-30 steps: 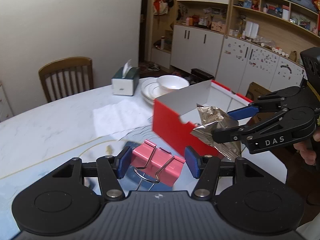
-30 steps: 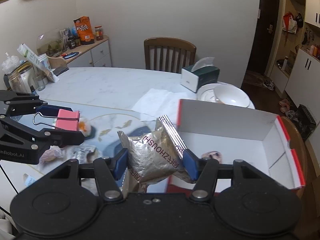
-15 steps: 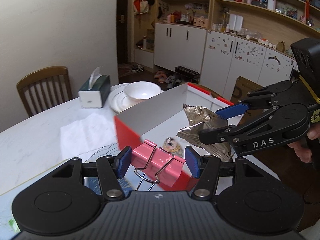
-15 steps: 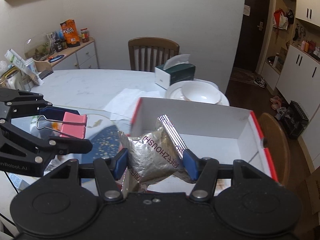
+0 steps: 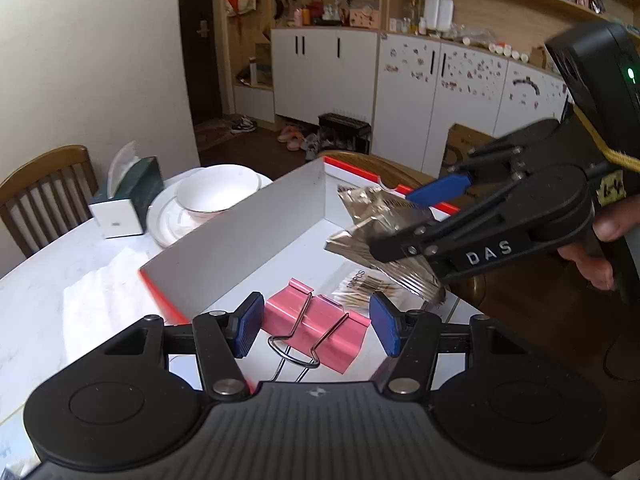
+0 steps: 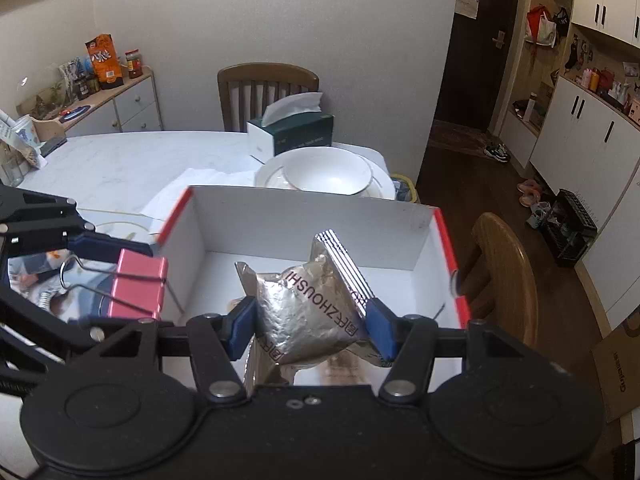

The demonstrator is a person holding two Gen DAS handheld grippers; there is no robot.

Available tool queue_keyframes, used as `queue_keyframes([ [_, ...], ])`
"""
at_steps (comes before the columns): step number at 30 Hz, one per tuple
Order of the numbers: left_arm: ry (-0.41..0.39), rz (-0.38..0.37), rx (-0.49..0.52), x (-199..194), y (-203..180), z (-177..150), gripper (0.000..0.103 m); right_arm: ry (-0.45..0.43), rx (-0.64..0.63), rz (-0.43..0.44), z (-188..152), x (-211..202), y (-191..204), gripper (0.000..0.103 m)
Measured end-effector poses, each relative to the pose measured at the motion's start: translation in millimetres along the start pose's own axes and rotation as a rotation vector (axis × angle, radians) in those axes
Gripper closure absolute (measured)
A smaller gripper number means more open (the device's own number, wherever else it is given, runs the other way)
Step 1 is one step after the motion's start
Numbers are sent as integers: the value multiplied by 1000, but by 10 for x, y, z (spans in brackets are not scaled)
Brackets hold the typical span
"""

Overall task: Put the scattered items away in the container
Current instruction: 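Carry the foil packet and pink binder clip with both tools over the box, then open both tools to drop the foil packet and binder clip into the box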

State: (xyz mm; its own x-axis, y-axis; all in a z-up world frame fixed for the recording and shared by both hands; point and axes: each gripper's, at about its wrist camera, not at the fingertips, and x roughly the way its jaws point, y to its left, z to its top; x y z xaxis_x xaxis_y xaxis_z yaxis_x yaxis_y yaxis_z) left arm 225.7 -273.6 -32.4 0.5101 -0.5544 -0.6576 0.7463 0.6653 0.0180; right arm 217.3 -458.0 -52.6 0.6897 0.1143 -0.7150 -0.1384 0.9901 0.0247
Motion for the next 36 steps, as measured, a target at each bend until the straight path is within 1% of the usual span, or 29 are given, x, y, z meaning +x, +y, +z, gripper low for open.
queue_keyframes([
  [6, 41, -5, 9, 336, -47, 146, 46, 30, -3, 7, 105, 227, -204, 45],
  [13, 112, -15, 5, 728, -29, 260, 46, 109, 35, 23, 184, 641, -392, 45],
  [22, 221, -26, -8, 1187, 6, 265, 46, 166, -2, 7, 306, 1059, -377, 45],
  [28, 281, -40, 1, 1381, 9, 242, 46, 213, -33, -8, 312, 1289, -344, 45],
  [34, 348, -67, 13, 1543, -10, 224, 46, 264, -23, 13, 284, 1438, -349, 45],
  [36, 373, -87, 6, 1589, 9, 232, 46, 281, -15, 24, 272, 1472, -365, 45],
])
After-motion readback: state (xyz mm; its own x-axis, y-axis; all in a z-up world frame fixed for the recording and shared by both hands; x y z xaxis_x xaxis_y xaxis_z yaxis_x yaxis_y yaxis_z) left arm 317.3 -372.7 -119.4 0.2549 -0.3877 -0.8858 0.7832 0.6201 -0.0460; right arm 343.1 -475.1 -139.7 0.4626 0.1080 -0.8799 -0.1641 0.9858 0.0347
